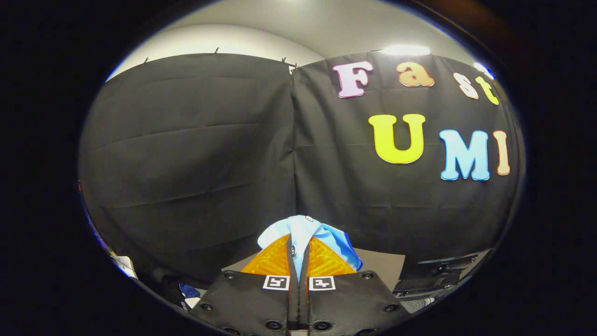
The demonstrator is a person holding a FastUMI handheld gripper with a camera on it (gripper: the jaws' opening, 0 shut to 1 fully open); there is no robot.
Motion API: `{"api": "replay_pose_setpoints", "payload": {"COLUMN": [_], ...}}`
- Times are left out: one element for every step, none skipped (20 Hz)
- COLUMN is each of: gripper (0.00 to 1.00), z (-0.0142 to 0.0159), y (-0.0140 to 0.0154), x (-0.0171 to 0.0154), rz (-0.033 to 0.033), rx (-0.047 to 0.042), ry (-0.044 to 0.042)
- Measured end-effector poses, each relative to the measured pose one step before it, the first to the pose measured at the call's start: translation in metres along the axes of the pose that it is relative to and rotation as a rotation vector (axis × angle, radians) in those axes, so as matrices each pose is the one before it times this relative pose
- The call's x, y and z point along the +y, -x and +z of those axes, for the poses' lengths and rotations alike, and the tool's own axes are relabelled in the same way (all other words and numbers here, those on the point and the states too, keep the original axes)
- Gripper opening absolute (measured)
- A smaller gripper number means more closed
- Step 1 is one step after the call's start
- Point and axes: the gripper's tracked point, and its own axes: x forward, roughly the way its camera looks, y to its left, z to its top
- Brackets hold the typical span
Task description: Put the clothes into the washing machine and then close the washing machine lid.
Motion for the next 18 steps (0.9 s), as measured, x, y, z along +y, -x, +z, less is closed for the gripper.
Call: {"api": "replay_pose_setpoints", "payload": {"gripper": [0.01, 0.01, 0.01, 0.01, 0.01, 0.01, 0.01, 0.01, 0.01, 0.01, 0.01, 0.01, 0.01, 0.01, 0.01, 0.01, 0.01, 0.01], "z": [0.0002, -0.00295, -0.00159, -0.00265, -0.00333, -0.00421, -0.00508, -0.00682, -0.00639, -0.00616, -0.00739, -0.00687, -0.00693, -0.00406, -0.00375, -0.00295, -0.00179, -0.00076], "y": [0.00688, 0.00804, 0.00981, 0.00877, 0.00817, 0.00833, 0.00845, 0.00918, 0.00887, 0.00759, 0.00644, 0.00506, 0.00331, 0.00271, 0.0028, 0.00088, 0.00052, -0.00014], "x": [-0.01348, -0.01416, -0.01614, -0.0189, -0.01989, -0.0211, -0.02246, -0.02481, -0.02401, -0.02473, -0.02462, -0.02404, -0.02318, -0.02226, -0.01848, -0.0176, -0.01488, -0.0111], "rz": [-0.01436, -0.01655, -0.01938, -0.02081, -0.02431, -0.02344, -0.02525, -0.02887, -0.02843, -0.02866, -0.02874, -0.0259, -0.02424, -0.02159, -0.01806, -0.01735, -0.01484, -0.01051], "rx": [-0.00221, -0.00013, 0.00153, 0.00014, 0.00223, 0.00307, 0.00607, 0.00642, 0.00433, 0.00599, 0.00785, 0.00863, 0.01001, 0.0069, 0.00166, 0.00259, -0.00012, -0.00163], "ry": [-0.00424, -0.00237, -0.00315, -0.0036, -0.00343, -0.00147, 0.0031, 0.00022, -0.00613, -0.00847, -0.0082, -0.00539, 0.0004, -0.00295, -0.0072, -0.0059, -0.00772, -0.01087]}}
